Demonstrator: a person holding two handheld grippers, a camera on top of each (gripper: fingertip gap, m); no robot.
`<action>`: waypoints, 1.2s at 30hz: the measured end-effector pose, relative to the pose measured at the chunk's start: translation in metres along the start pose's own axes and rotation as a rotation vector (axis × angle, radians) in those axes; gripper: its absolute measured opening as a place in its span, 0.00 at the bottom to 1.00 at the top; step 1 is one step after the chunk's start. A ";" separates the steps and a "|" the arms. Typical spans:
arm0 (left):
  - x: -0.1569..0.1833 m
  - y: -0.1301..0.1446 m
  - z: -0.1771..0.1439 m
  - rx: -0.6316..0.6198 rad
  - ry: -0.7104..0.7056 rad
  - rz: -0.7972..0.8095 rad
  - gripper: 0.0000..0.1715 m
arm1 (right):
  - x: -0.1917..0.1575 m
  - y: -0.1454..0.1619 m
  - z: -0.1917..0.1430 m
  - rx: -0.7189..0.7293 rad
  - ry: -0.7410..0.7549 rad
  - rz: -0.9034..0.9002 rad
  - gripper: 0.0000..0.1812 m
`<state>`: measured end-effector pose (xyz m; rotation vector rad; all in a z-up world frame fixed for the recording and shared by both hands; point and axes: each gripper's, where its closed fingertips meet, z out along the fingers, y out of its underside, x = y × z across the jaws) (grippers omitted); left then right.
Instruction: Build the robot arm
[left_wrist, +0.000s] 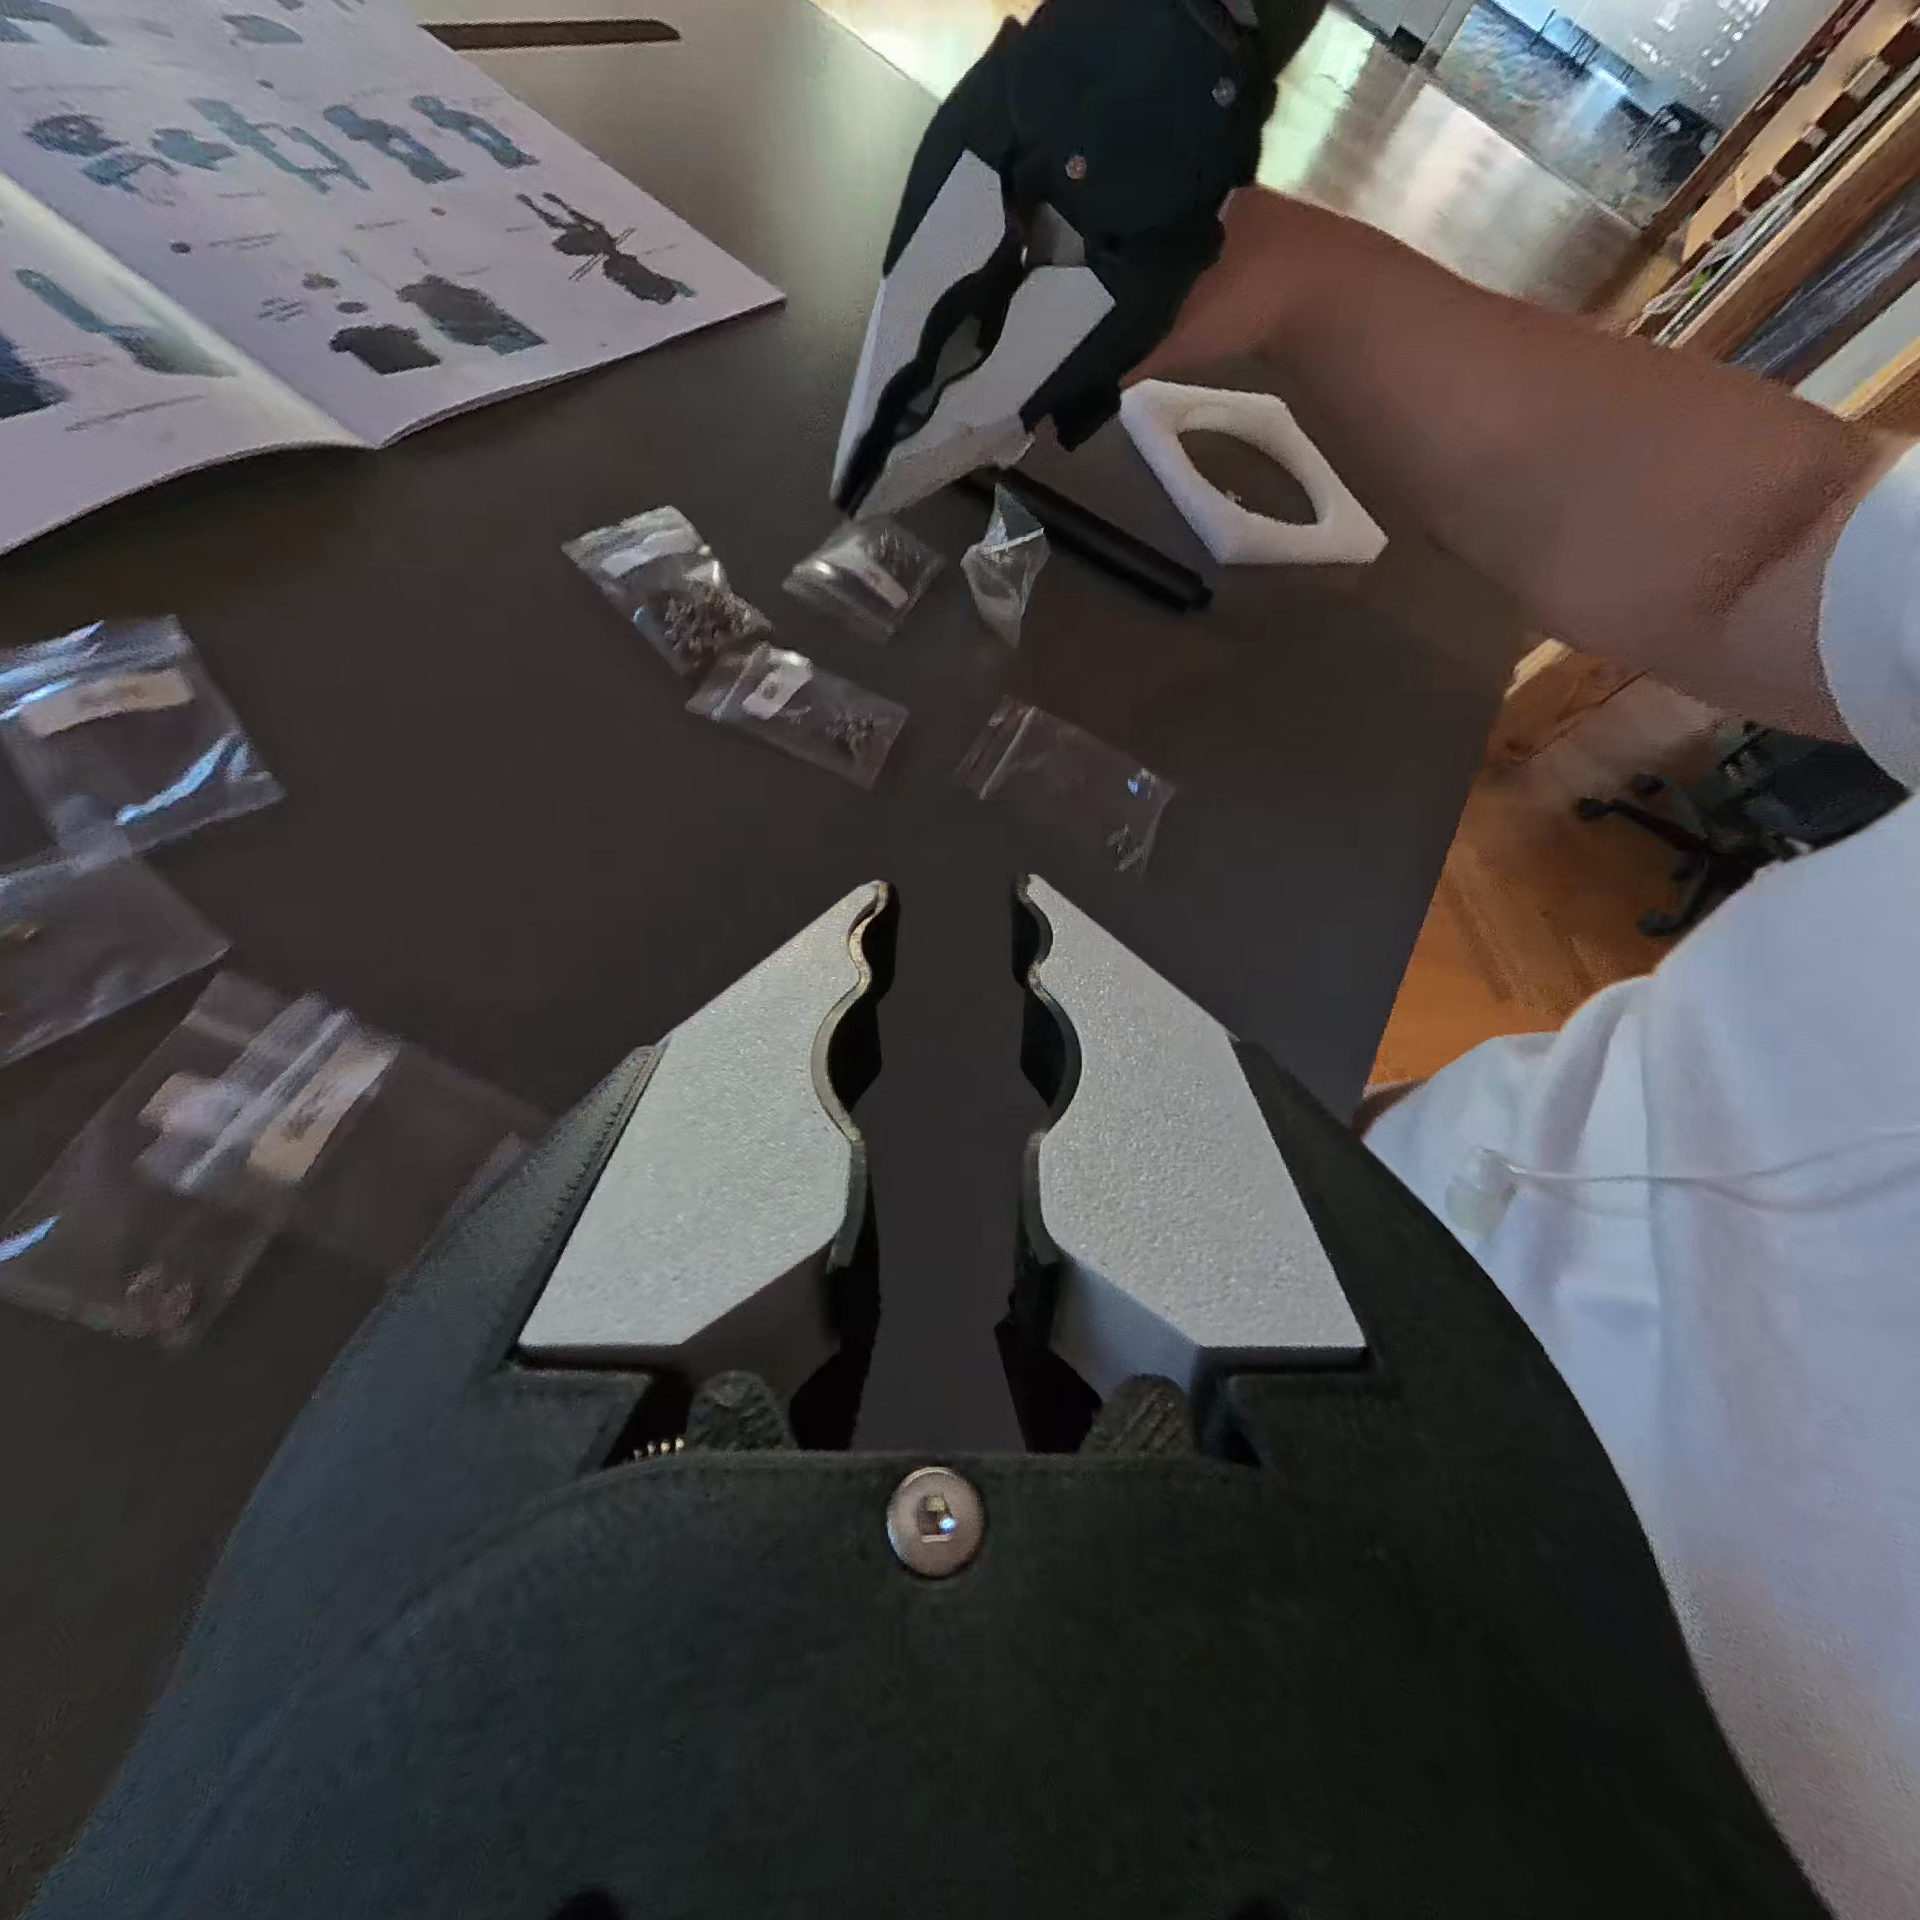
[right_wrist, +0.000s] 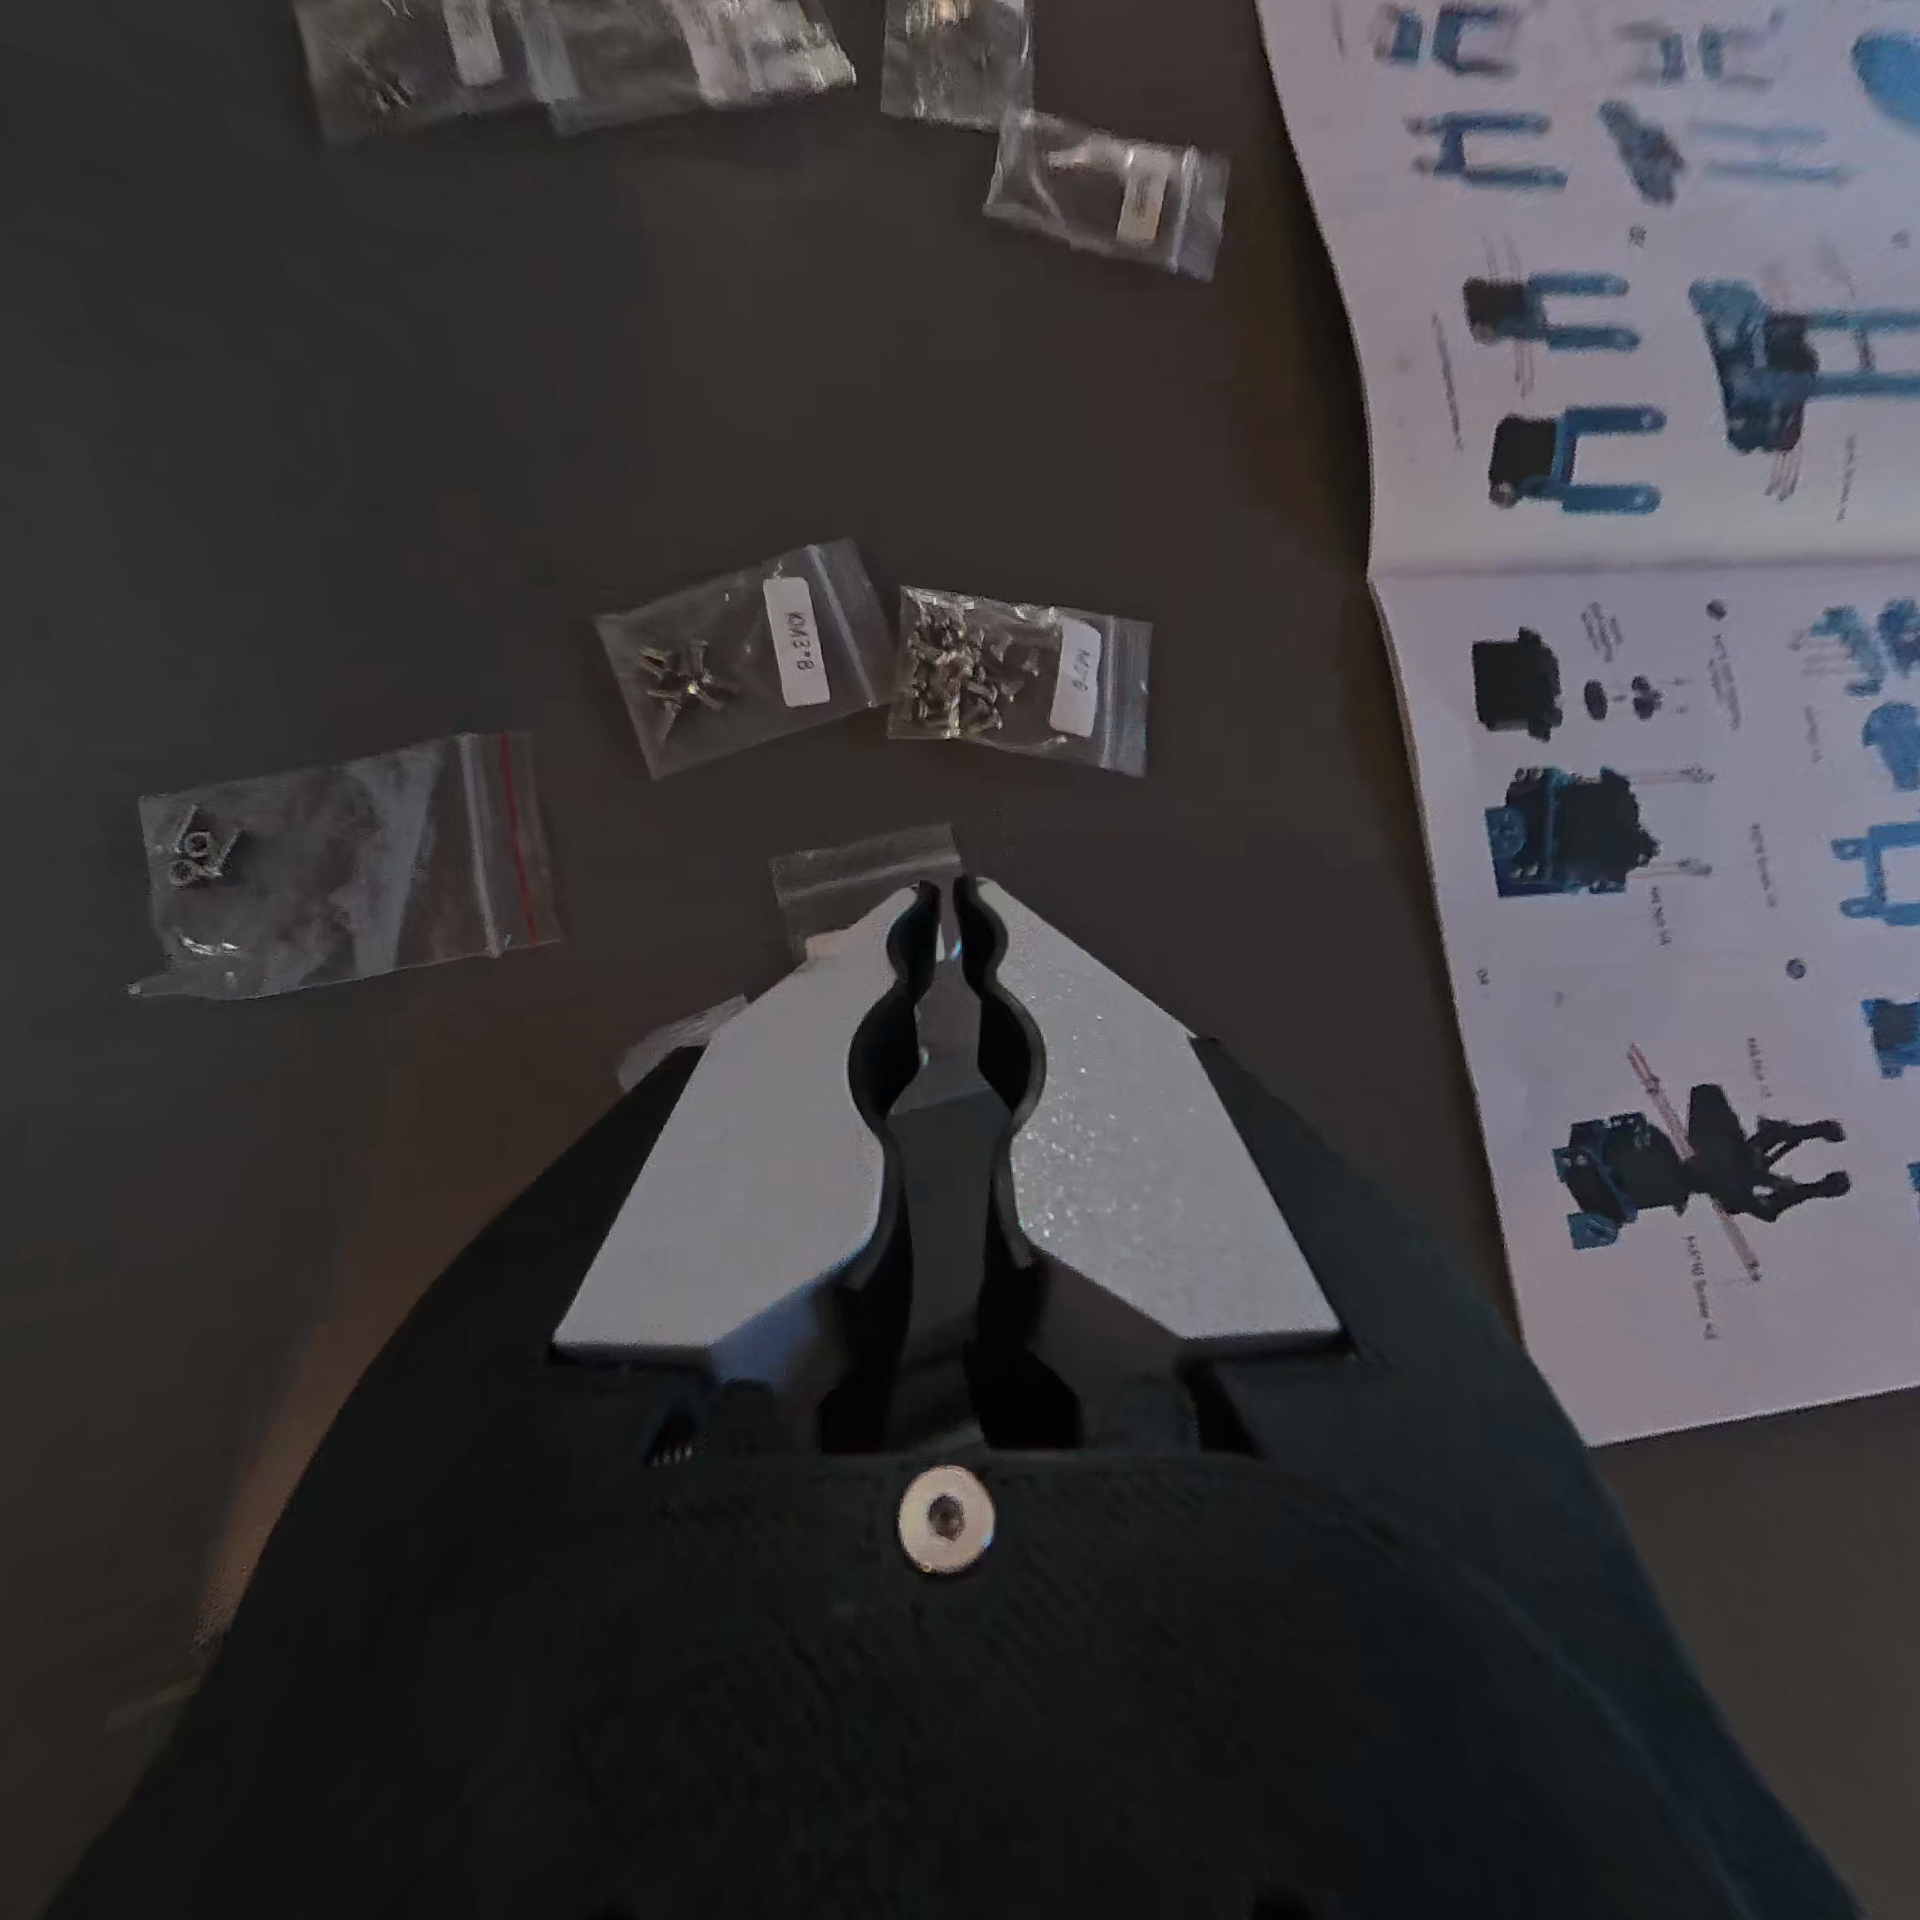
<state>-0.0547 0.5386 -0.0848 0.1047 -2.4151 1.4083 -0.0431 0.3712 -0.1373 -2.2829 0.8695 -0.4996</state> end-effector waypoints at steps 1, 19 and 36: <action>0.000 -0.007 0.013 0.015 0.017 -0.014 0.12 | -0.001 -0.004 -0.004 0.035 0.006 -0.007 0.02; -0.021 -0.025 0.065 0.049 -0.036 -0.185 0.12 | -0.012 0.014 0.021 -0.035 -0.229 -0.057 0.16; -0.030 -0.041 0.120 0.019 0.262 -0.268 0.02 | -0.036 -0.019 -0.012 0.284 0.005 -0.128 0.05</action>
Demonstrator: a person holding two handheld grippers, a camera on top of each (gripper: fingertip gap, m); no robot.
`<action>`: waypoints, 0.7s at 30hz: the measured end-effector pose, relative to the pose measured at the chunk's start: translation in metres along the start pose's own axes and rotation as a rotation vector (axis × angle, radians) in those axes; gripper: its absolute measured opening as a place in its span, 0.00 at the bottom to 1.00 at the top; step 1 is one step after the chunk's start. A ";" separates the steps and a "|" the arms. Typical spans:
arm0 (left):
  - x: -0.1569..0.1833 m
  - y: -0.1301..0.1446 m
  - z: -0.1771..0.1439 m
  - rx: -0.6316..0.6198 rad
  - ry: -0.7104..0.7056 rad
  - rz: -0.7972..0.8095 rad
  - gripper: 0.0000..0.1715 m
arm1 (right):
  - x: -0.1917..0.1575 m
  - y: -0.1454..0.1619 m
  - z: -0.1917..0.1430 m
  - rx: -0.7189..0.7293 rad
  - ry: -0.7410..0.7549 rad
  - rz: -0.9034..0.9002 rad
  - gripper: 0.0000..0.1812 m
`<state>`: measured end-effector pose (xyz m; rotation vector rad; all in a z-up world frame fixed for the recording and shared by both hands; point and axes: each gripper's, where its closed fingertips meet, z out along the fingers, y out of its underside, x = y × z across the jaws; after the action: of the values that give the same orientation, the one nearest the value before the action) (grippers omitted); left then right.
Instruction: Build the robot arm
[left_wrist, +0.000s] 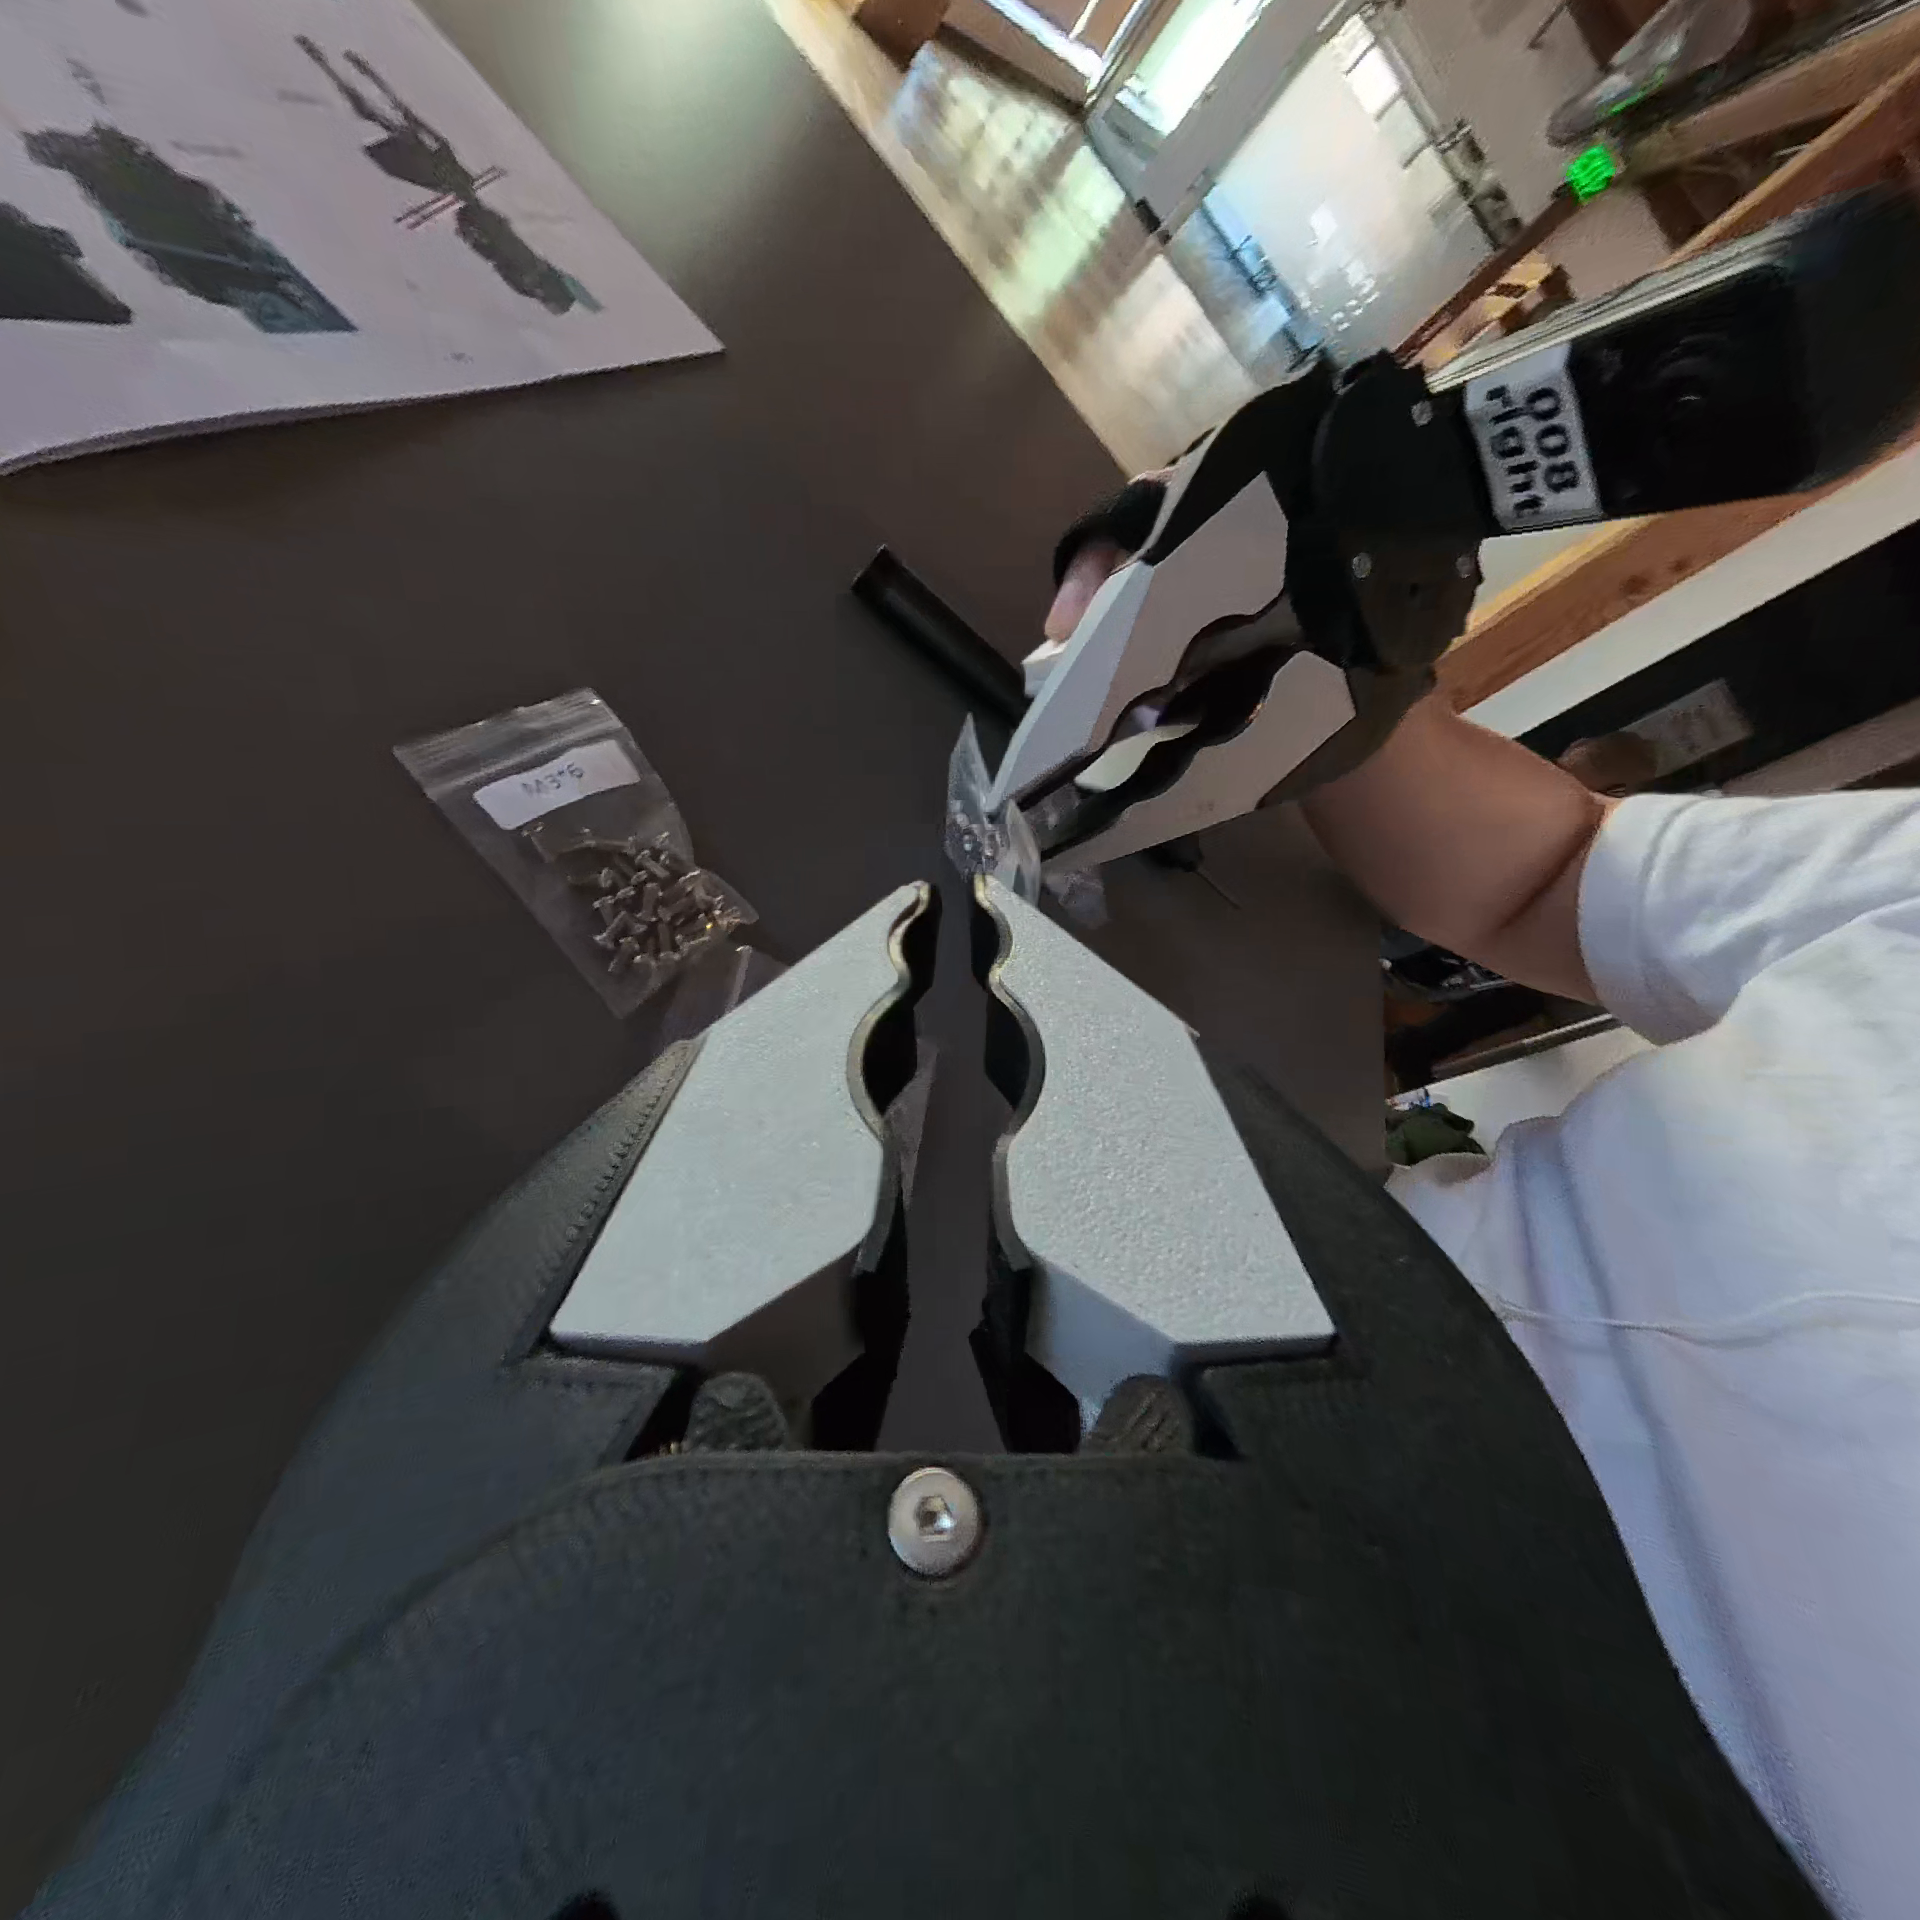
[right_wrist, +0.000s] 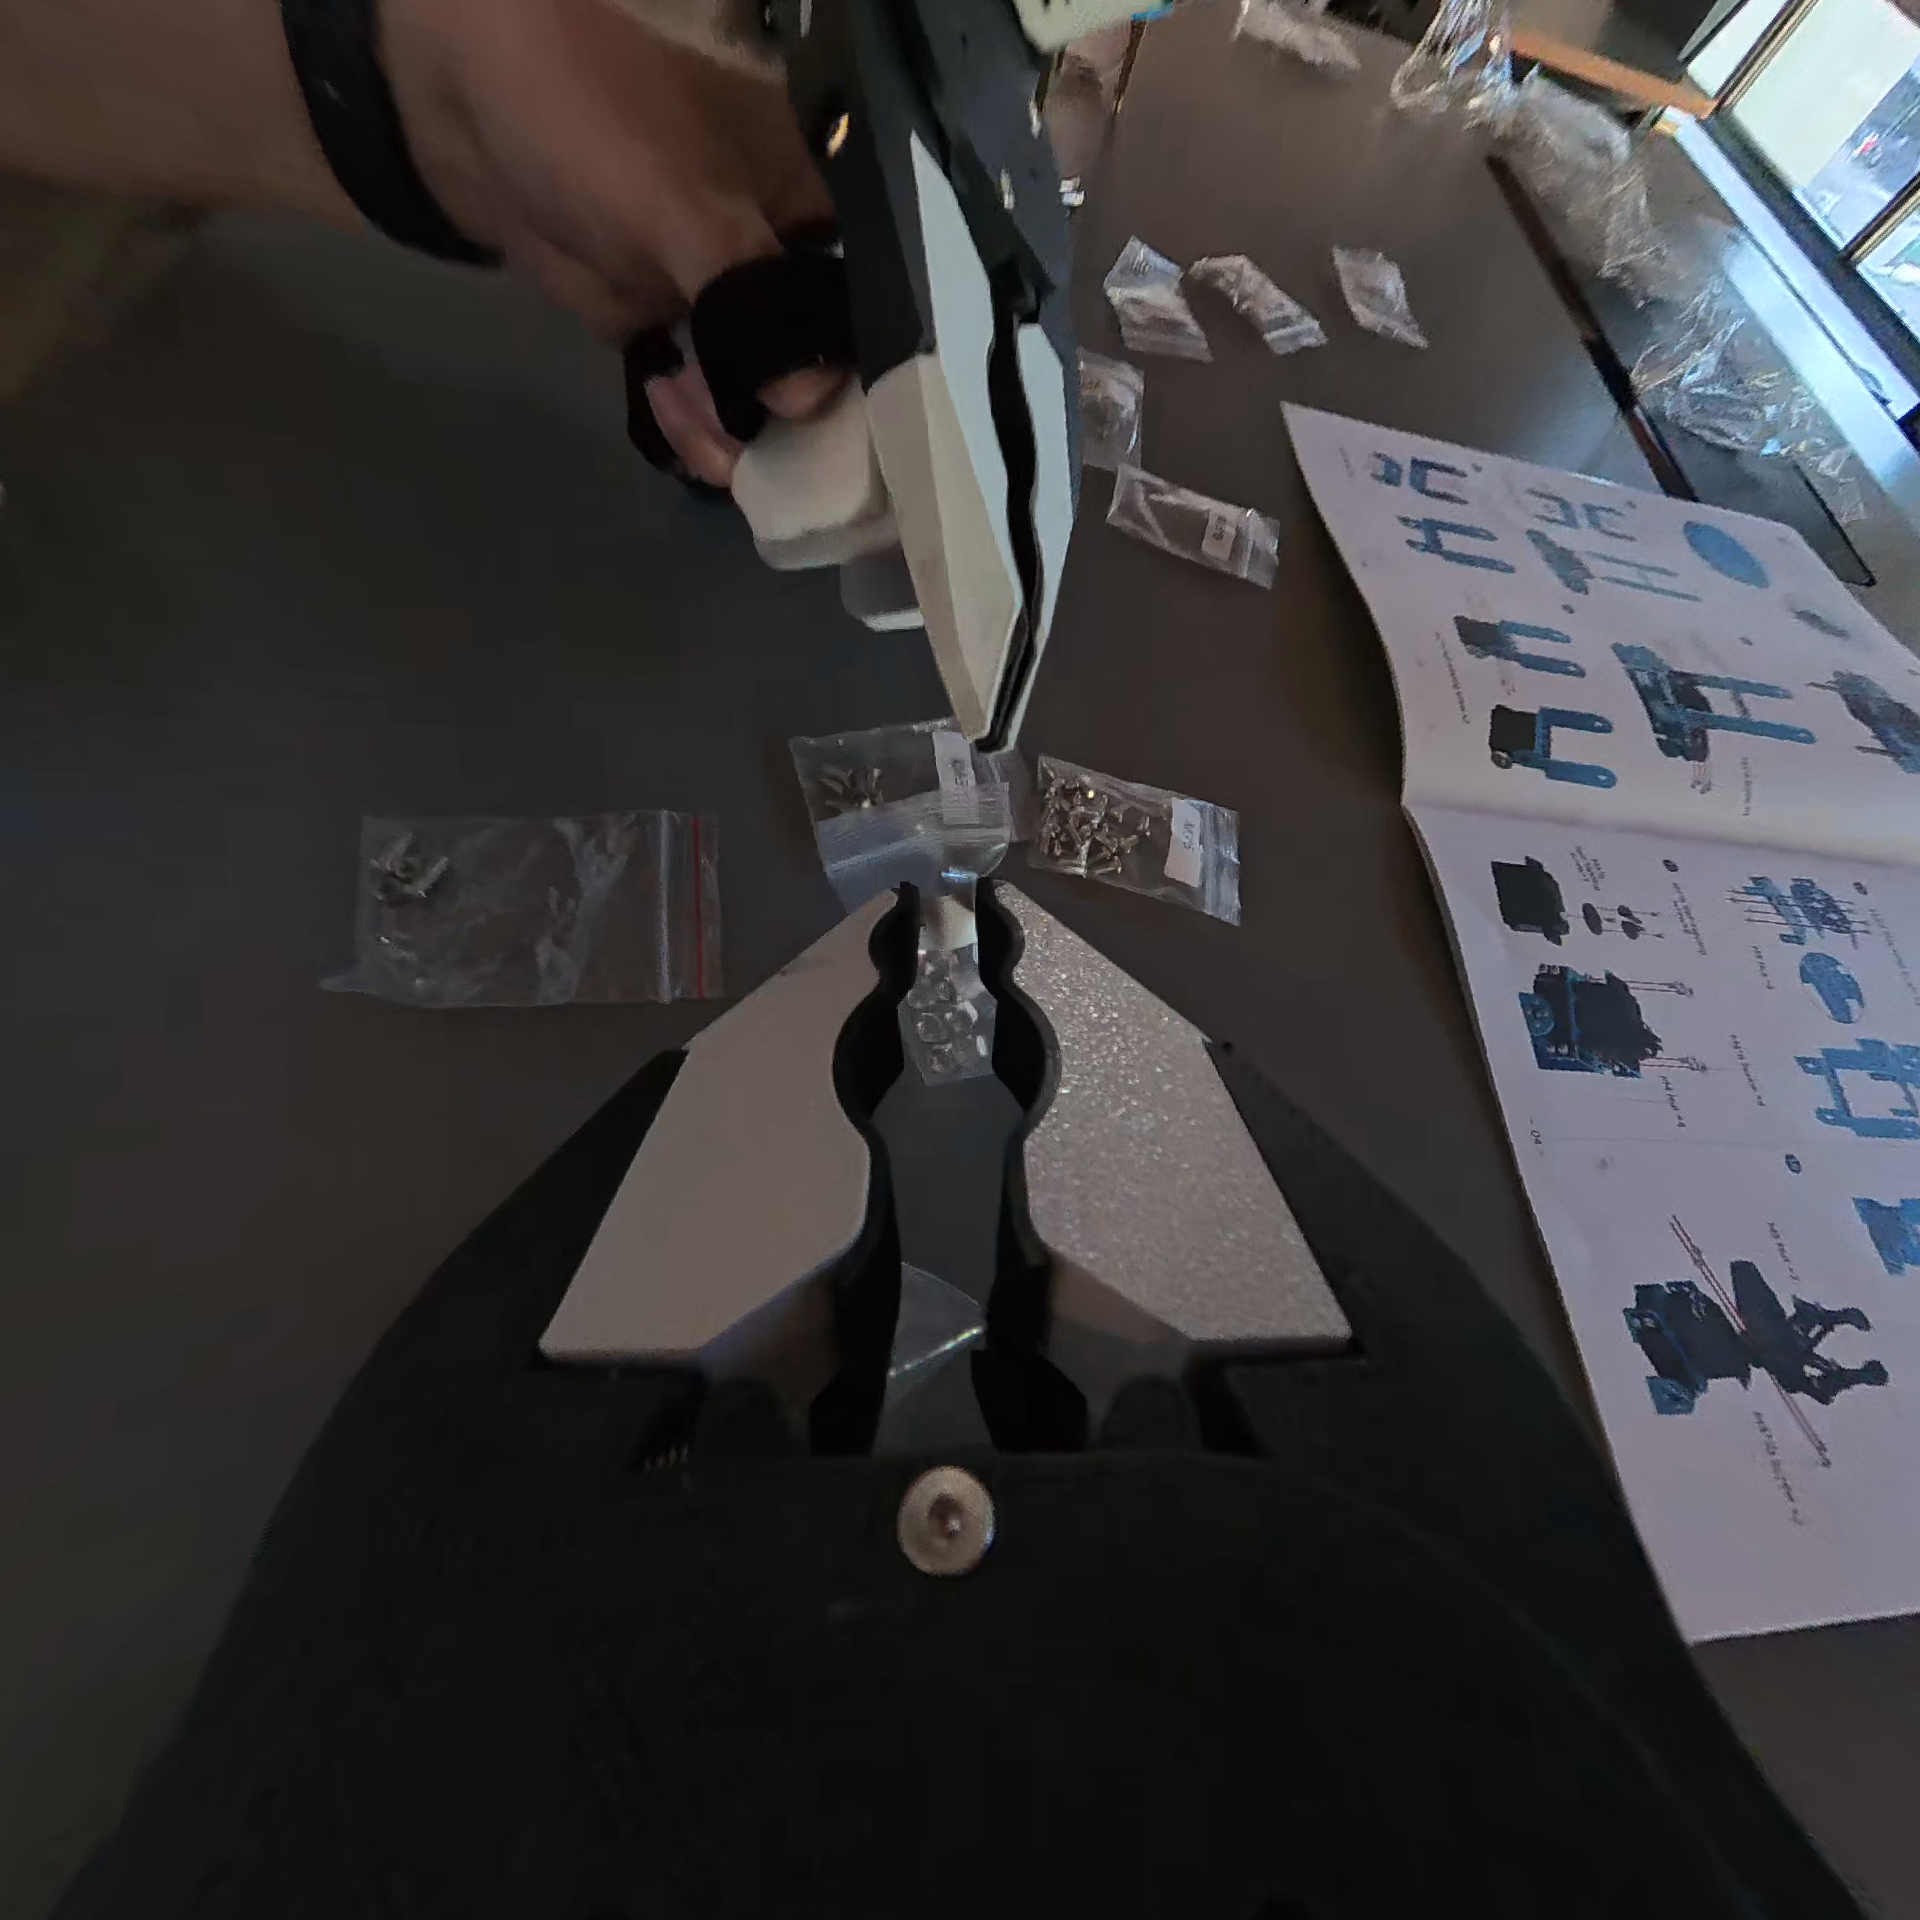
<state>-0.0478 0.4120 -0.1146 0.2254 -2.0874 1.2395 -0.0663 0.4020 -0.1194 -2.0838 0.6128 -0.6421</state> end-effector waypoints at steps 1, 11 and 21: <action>0.005 -0.001 0.000 0.012 0.031 0.001 0.02 | 0.000 -0.005 -0.003 0.030 -0.002 0.024 0.05; 0.063 -0.022 -0.017 0.167 0.375 -0.125 0.02 | -0.006 -0.060 -0.029 0.350 -0.069 0.238 0.05; 0.073 -0.004 -0.015 0.128 0.432 -0.190 0.03 | -0.012 -0.043 -0.014 0.308 -0.077 0.396 0.00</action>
<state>-0.0938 0.4361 -0.0604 0.1887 -1.5835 1.1860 -0.0759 0.4241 -0.0795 -1.6323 0.8007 -0.3964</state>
